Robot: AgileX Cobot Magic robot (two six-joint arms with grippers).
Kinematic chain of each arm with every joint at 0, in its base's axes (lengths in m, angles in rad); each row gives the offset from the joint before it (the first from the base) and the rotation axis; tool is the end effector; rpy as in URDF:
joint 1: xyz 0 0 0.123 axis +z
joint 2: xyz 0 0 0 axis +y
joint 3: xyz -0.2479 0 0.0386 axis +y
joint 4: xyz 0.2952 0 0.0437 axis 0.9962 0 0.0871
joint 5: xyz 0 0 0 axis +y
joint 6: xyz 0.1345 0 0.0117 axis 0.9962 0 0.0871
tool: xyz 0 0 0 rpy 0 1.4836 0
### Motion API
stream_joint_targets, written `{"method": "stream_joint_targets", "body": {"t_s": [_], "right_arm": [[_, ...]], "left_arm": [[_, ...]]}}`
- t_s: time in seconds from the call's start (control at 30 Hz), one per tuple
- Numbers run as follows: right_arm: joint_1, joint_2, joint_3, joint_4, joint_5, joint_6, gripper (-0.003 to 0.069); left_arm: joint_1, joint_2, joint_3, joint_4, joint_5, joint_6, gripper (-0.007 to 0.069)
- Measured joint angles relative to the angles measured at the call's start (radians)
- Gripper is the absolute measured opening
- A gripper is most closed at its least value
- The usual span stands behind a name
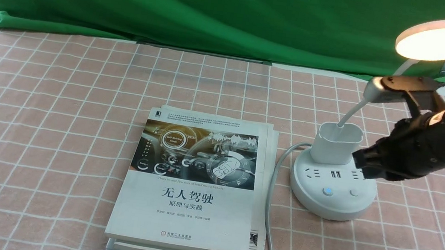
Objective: Turn on the table lamp on the pink coffee tablecloth with your hand.
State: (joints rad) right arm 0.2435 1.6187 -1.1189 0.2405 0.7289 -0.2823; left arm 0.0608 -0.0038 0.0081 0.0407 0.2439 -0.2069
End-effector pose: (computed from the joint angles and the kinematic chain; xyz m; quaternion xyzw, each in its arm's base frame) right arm 0.3710 0.1143 0.1452 -0.1841 0.9550 0.0930 0.2133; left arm 0.1802 0.0123 0.1814 -0.0899 0.7563 -0.0308 0.6473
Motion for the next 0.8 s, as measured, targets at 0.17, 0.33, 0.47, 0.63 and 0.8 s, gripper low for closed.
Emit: {"method": "stream_joint_targets", "body": {"t_s": [0.17, 0.33, 0.47, 0.63, 0.8], "right_arm": [[0.0, -0.112, 0.097, 0.0, 0.021, 0.004, 0.0055], [0.0, -0.341, 0.278, 0.001, 0.024, 0.037, 0.0055], [0.0, -0.491, 0.377, 0.001, 0.009, 0.083, 0.0055], [0.0, -0.661, 0.434, 0.001, 0.01, 0.159, 0.007], [0.0, -0.78, 0.438, 0.001, -0.009, 0.167, 0.0091]], "left_arm": [[0.0, 0.0, 0.0, 0.0, 0.0, 0.0, 0.0019], [0.0, 0.0, 0.0, 0.0, 0.0, 0.0, 0.0019], [0.0, 0.0, 0.0, 0.0, 0.0, -0.001, 0.0019], [0.0, 0.0, 0.0, 0.0, 0.0, -0.001, 0.0019], [0.0, 0.0, 0.0, 0.0, 0.0, 0.0, 0.0019]]}}
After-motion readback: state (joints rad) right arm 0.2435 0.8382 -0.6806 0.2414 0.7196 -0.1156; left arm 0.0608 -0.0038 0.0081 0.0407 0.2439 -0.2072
